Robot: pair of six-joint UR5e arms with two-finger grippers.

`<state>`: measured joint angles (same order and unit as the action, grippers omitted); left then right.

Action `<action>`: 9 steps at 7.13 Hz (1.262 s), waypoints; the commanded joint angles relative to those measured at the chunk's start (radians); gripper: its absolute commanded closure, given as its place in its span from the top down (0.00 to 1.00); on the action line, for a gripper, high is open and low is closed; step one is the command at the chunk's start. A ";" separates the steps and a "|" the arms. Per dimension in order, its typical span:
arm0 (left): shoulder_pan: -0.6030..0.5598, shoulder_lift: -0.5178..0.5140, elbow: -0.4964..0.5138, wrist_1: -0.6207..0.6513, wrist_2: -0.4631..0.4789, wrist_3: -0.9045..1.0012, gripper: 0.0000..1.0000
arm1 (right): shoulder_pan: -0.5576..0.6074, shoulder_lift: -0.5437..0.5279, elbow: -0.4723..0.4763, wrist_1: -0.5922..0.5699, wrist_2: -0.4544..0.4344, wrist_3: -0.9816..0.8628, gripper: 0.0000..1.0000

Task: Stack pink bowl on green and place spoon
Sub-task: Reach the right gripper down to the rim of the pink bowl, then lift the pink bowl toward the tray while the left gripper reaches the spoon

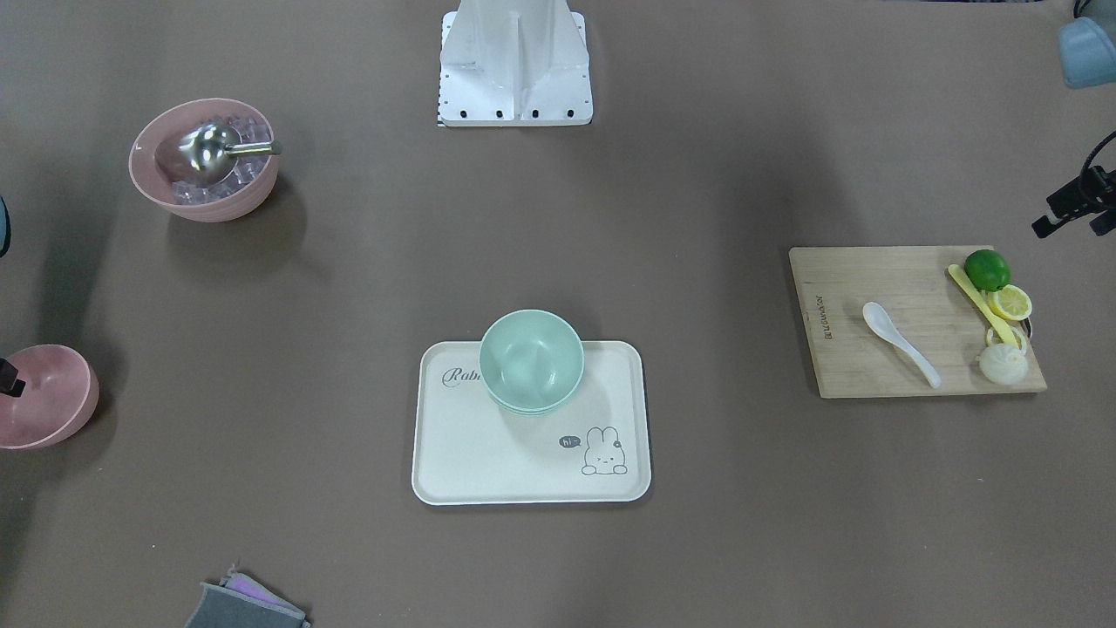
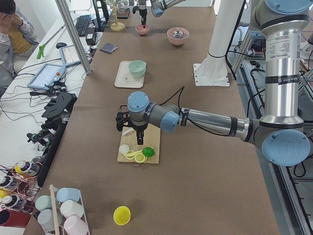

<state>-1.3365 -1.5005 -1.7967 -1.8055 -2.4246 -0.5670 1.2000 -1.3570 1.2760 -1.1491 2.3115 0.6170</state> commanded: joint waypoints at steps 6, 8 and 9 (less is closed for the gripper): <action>0.227 -0.297 0.300 -0.006 0.102 -0.425 0.74 | -0.247 0.343 0.437 -0.158 -0.004 0.834 0.00; 0.261 -0.326 0.347 -0.026 0.104 -0.432 0.71 | -0.394 0.439 0.440 -0.205 -0.100 0.834 0.00; 0.278 -0.346 0.362 -0.037 0.104 -0.468 0.71 | -0.460 0.444 0.439 -0.205 -0.145 0.834 0.00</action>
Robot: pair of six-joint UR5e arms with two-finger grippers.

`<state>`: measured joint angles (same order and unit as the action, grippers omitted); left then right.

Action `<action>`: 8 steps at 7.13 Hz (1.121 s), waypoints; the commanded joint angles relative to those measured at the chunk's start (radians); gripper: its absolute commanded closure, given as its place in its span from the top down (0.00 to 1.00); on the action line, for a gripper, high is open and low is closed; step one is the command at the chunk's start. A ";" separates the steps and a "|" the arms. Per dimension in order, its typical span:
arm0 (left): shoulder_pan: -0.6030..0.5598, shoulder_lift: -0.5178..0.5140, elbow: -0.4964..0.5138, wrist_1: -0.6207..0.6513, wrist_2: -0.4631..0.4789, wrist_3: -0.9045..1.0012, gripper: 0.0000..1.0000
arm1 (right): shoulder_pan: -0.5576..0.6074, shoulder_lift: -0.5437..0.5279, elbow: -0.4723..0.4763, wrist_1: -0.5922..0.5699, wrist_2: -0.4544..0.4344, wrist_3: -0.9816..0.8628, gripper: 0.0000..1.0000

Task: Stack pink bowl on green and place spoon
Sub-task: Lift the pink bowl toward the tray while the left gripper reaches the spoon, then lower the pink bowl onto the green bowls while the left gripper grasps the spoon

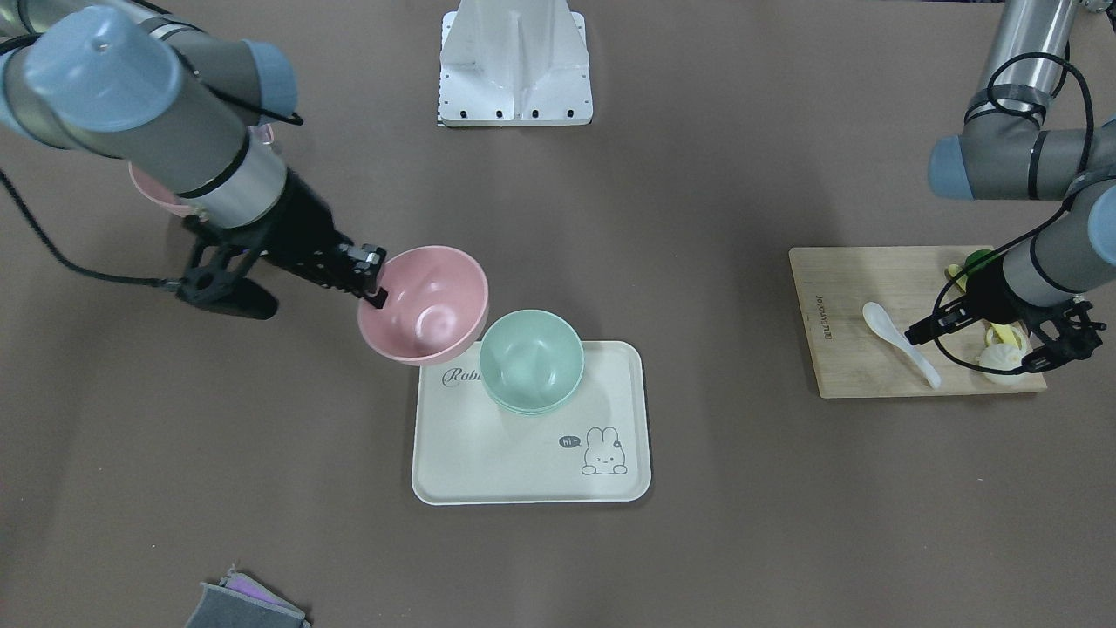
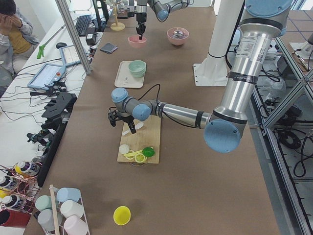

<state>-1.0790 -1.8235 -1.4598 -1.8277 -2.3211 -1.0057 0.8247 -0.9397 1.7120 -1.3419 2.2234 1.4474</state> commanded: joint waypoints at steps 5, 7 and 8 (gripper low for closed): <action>0.045 -0.046 0.105 -0.093 0.009 -0.059 0.00 | -0.139 0.087 -0.031 -0.011 -0.106 -0.007 0.00; 0.045 -0.051 0.093 -0.087 0.008 -0.048 0.00 | -0.147 0.081 -0.037 -0.013 -0.128 -0.008 0.00; 0.045 -0.078 0.072 -0.069 0.002 -0.060 0.00 | -0.147 0.085 -0.051 -0.013 -0.142 -0.009 0.00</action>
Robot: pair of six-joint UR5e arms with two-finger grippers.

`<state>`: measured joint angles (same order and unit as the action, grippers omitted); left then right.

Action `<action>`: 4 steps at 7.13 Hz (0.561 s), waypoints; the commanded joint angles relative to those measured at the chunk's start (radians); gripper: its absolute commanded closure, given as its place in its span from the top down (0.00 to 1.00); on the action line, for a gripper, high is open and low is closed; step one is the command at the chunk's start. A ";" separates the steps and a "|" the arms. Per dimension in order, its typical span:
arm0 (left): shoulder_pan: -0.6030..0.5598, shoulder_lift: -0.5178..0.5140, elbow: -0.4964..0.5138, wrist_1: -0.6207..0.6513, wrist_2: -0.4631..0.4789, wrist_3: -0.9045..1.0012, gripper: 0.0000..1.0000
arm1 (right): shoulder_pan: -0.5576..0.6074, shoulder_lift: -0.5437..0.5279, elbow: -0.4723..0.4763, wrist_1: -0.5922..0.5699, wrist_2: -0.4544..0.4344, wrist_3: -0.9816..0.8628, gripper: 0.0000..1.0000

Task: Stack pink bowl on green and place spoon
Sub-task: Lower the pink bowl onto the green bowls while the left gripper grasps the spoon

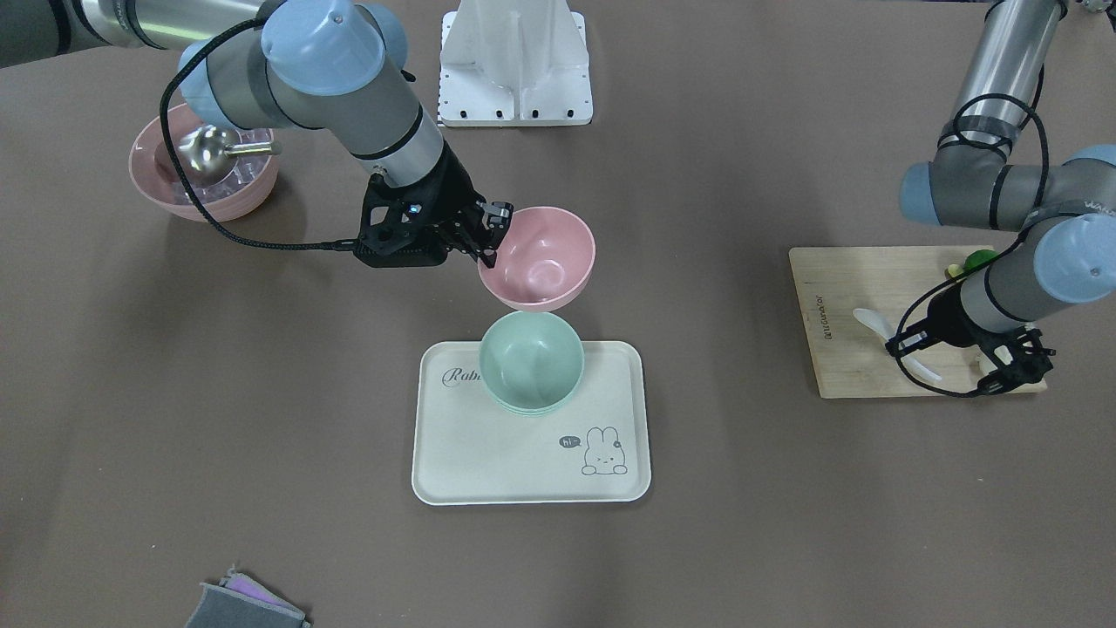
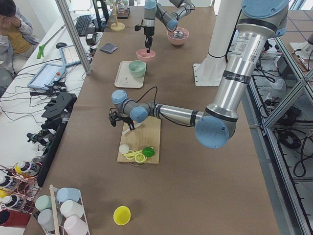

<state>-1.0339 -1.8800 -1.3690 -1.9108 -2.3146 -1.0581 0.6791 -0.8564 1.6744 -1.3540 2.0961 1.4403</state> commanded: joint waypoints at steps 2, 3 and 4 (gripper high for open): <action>0.000 -0.115 -0.108 0.192 -0.006 -0.013 0.00 | -0.001 -0.009 -0.041 -0.002 -0.054 -0.011 0.00; 0.000 -0.189 -0.125 0.293 -0.005 -0.049 0.00 | -0.001 0.006 -0.062 0.001 -0.076 -0.011 0.00; 0.006 -0.200 -0.139 0.296 -0.009 -0.087 0.00 | 0.004 0.019 -0.090 0.006 -0.079 -0.012 0.00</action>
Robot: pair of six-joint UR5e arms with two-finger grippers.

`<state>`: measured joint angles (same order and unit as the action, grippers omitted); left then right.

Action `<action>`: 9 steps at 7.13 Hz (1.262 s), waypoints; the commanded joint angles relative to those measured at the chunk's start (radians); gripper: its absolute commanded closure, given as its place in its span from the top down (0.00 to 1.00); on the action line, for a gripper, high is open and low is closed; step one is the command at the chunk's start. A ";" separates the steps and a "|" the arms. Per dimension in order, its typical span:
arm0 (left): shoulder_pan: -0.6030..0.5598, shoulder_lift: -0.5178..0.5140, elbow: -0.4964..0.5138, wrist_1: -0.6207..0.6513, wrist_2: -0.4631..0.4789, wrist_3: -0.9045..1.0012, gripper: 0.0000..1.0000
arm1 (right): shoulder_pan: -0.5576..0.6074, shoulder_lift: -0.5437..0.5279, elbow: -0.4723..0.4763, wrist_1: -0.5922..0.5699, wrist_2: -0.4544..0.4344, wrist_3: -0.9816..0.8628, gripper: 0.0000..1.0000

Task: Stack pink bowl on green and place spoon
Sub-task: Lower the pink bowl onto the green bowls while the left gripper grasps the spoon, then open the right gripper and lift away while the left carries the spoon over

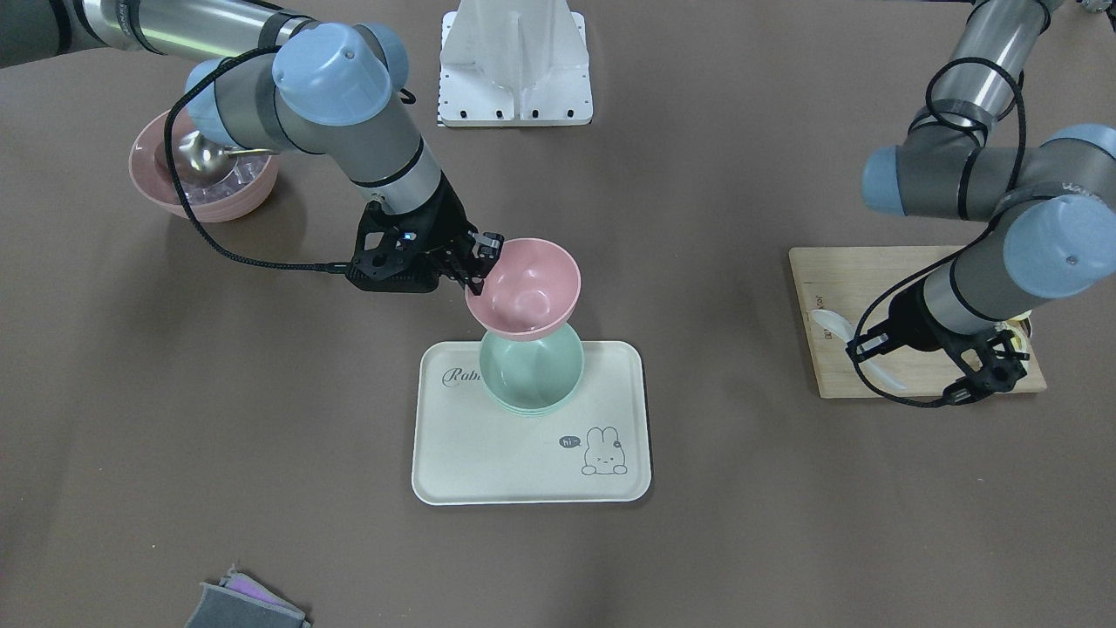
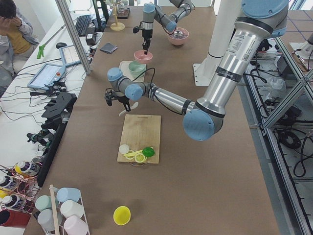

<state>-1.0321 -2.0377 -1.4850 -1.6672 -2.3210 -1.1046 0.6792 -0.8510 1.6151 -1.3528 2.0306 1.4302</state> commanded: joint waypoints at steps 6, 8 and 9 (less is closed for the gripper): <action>0.139 -0.123 -0.109 -0.064 0.006 -0.401 0.00 | 0.007 0.079 -0.188 0.127 -0.059 0.003 1.00; 0.231 -0.208 -0.100 -0.068 0.090 -0.516 0.00 | 0.032 0.076 -0.186 0.155 -0.024 0.003 1.00; 0.239 -0.228 -0.100 -0.072 0.101 -0.541 0.00 | 0.127 0.041 -0.173 0.165 0.126 -0.014 1.00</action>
<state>-0.8206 -2.2319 -1.5861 -1.7336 -2.2523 -1.6016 0.7259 -0.7822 1.4323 -1.2046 2.0327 1.4293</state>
